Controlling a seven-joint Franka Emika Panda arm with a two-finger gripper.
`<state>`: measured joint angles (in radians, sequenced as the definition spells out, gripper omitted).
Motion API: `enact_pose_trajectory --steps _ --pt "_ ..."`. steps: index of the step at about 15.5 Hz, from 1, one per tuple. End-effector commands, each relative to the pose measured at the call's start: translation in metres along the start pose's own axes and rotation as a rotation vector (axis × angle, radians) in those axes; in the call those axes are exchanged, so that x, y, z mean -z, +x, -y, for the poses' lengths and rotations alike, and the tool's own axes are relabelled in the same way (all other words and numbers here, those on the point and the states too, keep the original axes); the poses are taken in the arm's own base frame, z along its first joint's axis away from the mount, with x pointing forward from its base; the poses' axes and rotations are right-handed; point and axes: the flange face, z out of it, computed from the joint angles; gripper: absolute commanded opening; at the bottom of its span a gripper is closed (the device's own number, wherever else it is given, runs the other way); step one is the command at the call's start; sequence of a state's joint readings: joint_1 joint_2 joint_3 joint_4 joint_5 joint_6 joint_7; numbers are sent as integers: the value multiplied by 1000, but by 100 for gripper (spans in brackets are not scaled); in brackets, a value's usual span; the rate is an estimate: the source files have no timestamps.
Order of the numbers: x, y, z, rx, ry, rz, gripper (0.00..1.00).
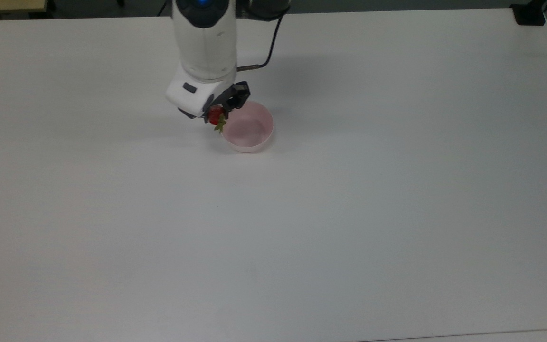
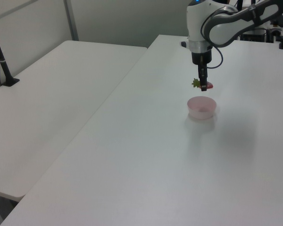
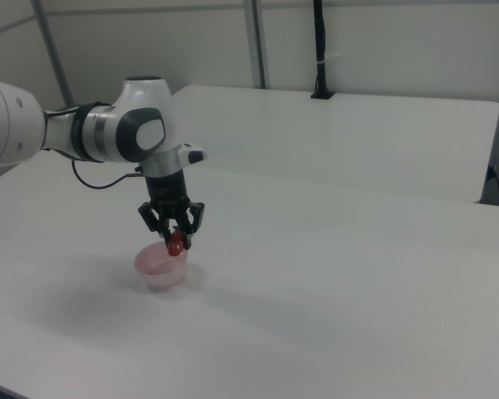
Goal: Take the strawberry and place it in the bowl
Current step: 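Carry the strawberry over the pink bowl and lower it in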
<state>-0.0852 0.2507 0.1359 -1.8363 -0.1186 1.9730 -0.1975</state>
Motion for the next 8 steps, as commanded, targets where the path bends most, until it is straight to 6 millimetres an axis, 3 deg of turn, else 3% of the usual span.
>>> enact_pose_trajectory --steps 1,5,6,8 --pt "-13 5 29 -43 20 25 35" --pt "-16 12 52 -112 19 26 39" --pt "-19 14 54 -122 21 30 45" --pt "-21 15 55 -147 23 33 88"
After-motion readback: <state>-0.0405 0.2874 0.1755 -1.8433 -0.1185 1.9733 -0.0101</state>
